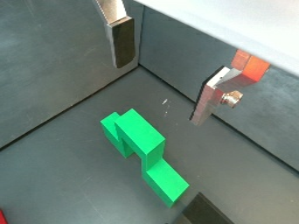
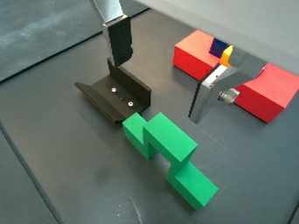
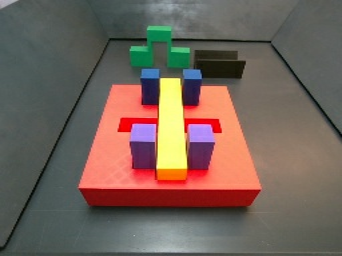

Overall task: Pick up the green object. Move up. Move to above the board. Insert the green object.
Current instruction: Pick up the green object.

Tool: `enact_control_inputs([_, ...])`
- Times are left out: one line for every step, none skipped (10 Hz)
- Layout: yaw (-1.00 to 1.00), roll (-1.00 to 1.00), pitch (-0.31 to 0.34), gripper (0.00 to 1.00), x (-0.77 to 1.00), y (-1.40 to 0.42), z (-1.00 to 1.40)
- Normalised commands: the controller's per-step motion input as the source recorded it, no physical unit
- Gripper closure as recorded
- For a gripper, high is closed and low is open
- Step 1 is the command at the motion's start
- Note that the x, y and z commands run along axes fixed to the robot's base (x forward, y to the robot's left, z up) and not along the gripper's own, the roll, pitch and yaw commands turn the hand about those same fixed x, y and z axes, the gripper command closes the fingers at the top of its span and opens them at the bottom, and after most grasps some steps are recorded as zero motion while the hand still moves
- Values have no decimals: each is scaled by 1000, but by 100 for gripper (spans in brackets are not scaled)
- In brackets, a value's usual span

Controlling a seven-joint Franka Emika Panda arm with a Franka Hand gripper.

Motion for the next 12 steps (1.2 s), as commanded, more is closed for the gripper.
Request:
enact_control_inputs([-111, 0, 0, 0, 23, -294, -471])
enact_control_inputs([-160, 0, 6, 0, -74, -257, -683])
enact_control_inputs([-177, 0, 20, 0, -3, -189, -540])
enact_control_inputs([-177, 29, 26, 0, 0, -109, -429])
enact_control_inputs([-189, 74, 30, 0, 60, -6, -366])
enact_control_inputs([-183, 66, 34, 0, 9, 0, -331])
enact_control_inputs([-223, 24, 50, 0, 0, 0, -254])
enact_control_inputs([-200, 54, 41, 0, 0, 0, -271])
enact_control_inputs([-140, 80, 36, 0, 0, 26, -300])
enact_control_inputs([-20, 10, 33, 0, 0, 251, -351])
enact_control_inputs([-40, 0, 74, 0, -57, 246, -289])
enact_control_inputs([-43, 0, 66, 0, -154, 229, -300])
